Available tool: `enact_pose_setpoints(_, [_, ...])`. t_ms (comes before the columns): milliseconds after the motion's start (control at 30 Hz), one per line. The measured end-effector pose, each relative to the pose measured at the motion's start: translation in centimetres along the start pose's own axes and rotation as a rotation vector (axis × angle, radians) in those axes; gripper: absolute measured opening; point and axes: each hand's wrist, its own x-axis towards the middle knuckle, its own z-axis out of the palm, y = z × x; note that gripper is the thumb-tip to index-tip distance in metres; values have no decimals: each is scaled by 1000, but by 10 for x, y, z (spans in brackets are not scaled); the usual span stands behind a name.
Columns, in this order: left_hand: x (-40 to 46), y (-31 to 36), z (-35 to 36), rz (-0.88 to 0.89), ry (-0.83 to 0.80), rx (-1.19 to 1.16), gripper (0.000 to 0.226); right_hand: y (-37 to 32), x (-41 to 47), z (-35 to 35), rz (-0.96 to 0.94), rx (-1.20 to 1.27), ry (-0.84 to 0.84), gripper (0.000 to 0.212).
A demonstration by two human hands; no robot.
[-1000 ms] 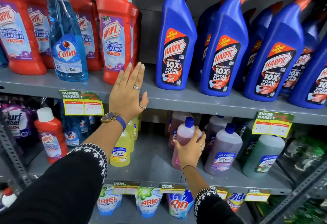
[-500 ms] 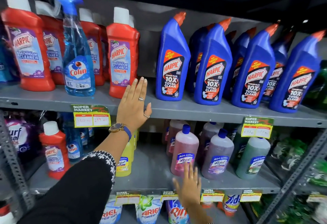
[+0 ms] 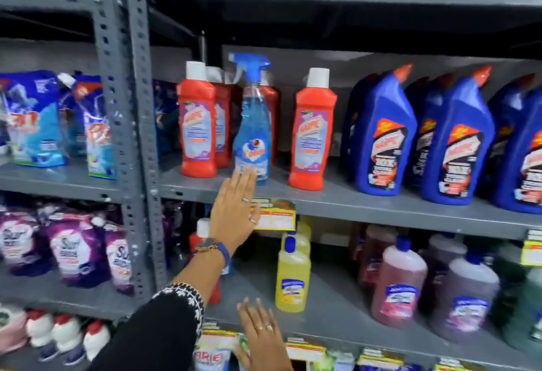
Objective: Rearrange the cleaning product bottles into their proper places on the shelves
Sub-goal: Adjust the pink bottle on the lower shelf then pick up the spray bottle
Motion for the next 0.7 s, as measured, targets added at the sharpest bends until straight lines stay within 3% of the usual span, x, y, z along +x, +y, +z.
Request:
enact_pose_setpoints(133, [-2,-77,-24,-106,77,57,67,-64,51,-36,-58,185,30,82])
enact_pose_setpoints(267, [-13,-132,-36,-145,85,121,68,-108,110,-85,-195,421,251,60])
enact_pose_setpoints(433, [-20,-171,-31,-127,104,194,69,-133,184,-148,-199,489,598,65])
enact_pose_setpoints(567, [-21,-190,-18,-137,93,168,69,-123,228,-193,74,390,923,70])
enact_pose_setpoints(700, [-21,-200,6,-142,147,98,73,-88,252,-215,428,329,999,87])
